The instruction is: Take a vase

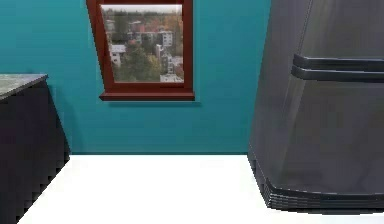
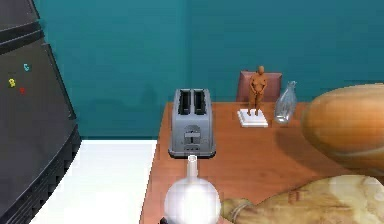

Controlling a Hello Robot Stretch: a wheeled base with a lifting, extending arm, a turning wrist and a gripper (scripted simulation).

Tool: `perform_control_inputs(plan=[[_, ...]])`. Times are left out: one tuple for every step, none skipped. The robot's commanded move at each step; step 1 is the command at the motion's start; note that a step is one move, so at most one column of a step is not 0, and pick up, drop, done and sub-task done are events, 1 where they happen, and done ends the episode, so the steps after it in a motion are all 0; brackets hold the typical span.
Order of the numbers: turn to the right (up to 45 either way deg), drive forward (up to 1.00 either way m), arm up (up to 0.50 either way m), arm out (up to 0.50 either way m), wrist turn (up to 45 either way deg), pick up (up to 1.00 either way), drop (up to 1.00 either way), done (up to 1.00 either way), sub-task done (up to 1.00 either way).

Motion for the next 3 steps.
perform_control_inputs(plan=[[0.0, 0.0, 0.0, 0.0, 0.0, 1.0, 0.0, 0.0, 0.0], [0.0, 0.0, 0.1, 0.0, 0.0, 0.0, 0.0, 0.0, 0.0], [0.0, 0.0, 0.0, 0.0, 0.0, 0.0, 0.0, 1.0, 0.0]])
